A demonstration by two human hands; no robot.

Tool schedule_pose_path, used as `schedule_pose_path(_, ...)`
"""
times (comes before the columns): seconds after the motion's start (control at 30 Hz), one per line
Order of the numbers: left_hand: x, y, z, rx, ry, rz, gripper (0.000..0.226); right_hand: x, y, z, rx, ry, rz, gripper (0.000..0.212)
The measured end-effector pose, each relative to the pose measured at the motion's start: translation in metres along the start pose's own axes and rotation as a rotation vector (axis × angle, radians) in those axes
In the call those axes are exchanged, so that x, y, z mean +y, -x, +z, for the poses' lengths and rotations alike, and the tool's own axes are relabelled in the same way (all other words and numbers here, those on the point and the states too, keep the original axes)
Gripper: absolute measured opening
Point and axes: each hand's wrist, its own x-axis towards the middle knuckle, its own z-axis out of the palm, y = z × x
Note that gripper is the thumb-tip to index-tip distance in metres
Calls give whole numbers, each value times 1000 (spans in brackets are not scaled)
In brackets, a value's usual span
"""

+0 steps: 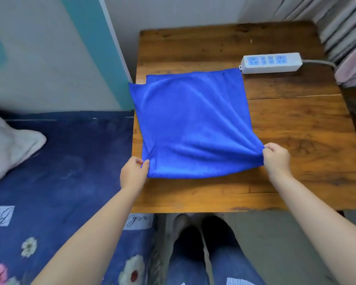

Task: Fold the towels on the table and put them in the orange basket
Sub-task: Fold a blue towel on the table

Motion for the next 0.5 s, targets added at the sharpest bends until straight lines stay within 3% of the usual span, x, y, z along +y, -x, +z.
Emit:
schedule_pose_path(0.1, -13, 8, 6, -38, -57, 94, 19, 14, 5, -8, 68, 89, 7, 26)
schedule_pose_path(0.2, -30, 16, 9, -99, -122, 56, 28, 32, 15, -13, 57, 209, 1, 33)
schedule_pose_path(0.37, -36, 20, 6, -290, -415, -21, 30, 48, 26, -15, -64, 551, 94, 27)
schedule_pose_path(0.5, -16, 15, 2, -360, -696, -40, 26, 42, 25, -12, -115, 775, 54, 16)
